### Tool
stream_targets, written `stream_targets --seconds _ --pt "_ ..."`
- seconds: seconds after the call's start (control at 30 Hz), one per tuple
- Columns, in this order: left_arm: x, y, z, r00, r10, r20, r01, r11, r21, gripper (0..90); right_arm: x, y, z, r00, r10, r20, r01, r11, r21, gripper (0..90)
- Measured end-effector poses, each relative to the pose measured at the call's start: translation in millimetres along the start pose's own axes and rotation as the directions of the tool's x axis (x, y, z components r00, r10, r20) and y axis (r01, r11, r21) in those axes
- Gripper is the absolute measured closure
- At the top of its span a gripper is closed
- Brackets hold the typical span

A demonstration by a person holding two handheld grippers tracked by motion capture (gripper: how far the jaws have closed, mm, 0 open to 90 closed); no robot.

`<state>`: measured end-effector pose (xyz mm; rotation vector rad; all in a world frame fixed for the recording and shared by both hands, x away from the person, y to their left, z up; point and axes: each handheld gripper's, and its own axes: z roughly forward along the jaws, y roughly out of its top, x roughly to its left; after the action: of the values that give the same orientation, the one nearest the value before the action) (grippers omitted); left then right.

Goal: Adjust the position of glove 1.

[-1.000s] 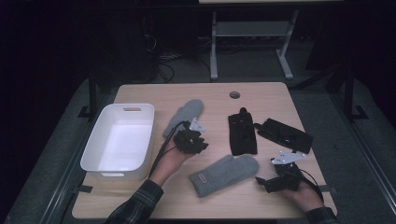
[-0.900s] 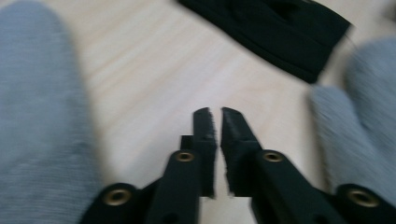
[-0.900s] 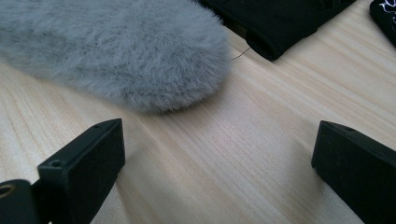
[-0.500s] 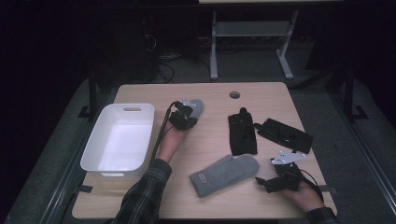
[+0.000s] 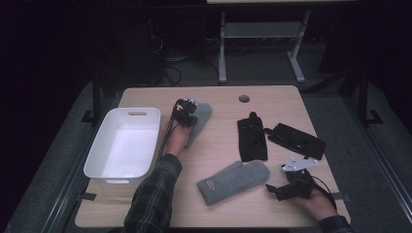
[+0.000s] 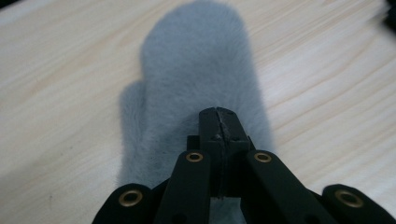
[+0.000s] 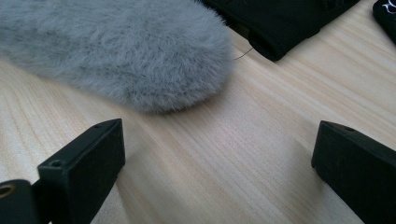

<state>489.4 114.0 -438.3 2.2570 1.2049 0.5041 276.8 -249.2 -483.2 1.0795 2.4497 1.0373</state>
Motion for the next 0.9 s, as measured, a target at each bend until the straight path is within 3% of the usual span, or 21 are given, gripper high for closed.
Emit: stream_targets --seconds 0.17,0.43,0.53,0.9 --pt "-3.7 -7.5 9.6 0.9992 -0.02 0.036 0.02 0.9998 0.005 89.4 0.1 0.0 0.0 1.0 -0.001 -0.001 0.001 1.0 0.0 2.5" --pt "-14.6 -10.6 5.4 0.9969 0.021 0.075 -0.021 0.9998 0.006 89.4 0.1 0.0 0.0 1.0 -0.001 -0.001 0.001 1.0 0.0 2.5" --pt "-24.5 -13.8 3.3 0.9928 0.033 0.115 -0.032 0.9994 -0.01 89.4 0.1 0.0 0.0 1.0 -0.002 -0.001 0.002 1.0 0.0 2.5" --pt "-54.0 -12.8 3.3 0.9808 0.067 0.183 -0.061 0.9974 -0.038 89.4 0.1 0.0 0.0 1.0 -0.002 0.0 0.002 1.0 0.0 2.5"
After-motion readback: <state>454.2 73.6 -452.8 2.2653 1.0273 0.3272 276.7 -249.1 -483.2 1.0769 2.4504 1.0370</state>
